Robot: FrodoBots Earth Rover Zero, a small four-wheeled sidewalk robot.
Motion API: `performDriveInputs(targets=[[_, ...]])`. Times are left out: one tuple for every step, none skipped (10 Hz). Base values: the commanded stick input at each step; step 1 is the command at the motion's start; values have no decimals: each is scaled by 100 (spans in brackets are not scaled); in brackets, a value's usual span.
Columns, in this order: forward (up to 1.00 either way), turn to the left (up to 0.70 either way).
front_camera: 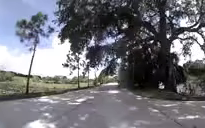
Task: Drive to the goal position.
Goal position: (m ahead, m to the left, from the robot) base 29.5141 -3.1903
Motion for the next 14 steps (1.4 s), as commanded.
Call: performDriveInputs(targets=[[85,0],[85,0],[85,0],[85,0],[85,0],[85,0],[85,0],[85,0],[85,0],[85,0],[85,0],[85,0],[85,0],[85,0]])
